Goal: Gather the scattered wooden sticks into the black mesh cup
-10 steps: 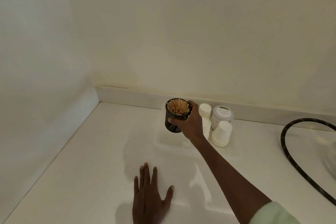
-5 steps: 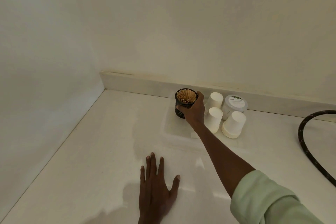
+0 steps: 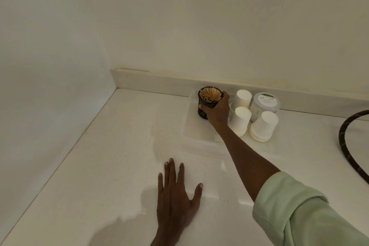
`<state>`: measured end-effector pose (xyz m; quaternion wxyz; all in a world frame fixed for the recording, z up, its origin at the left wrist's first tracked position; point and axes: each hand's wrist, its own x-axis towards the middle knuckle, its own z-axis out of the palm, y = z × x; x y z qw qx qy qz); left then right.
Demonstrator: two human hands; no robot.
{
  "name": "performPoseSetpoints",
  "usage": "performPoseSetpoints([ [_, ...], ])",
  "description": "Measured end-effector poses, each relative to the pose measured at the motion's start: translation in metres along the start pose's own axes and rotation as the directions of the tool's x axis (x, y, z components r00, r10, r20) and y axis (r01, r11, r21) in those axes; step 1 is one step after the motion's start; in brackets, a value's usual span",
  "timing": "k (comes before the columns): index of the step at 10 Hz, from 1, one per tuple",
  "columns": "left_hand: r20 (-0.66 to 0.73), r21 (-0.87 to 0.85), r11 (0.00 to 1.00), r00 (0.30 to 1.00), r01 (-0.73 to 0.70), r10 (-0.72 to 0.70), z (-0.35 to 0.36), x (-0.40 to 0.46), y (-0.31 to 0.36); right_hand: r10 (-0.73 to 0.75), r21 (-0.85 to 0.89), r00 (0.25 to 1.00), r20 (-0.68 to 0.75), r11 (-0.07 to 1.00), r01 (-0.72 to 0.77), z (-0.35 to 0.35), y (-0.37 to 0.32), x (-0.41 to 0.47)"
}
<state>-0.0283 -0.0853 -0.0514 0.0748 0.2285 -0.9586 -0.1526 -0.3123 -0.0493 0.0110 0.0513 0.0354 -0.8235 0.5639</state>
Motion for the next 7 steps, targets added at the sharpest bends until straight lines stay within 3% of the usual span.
performPoseSetpoints([
  [4, 0.022, 0.015, 1.000, 1.000, -0.003, 0.003, 0.000, 0.000, 0.000, 0.048, -0.105, 0.994, 0.094, 0.994, -0.038, -0.007, -0.009, -0.002],
  [5, 0.022, 0.004, 1.000, 1.000, 0.005, -0.005, -0.003, 0.001, 0.001, 0.007, -0.166, 0.993, 0.115, 0.986, 0.012, -0.009, -0.021, -0.020],
  [7, 0.043, 0.004, 1.000, 0.999, -0.013, 0.013, -0.007, -0.002, 0.004, -0.247, -0.184, 0.969, 0.011, 0.952, 0.244, -0.038, -0.047, -0.084],
])
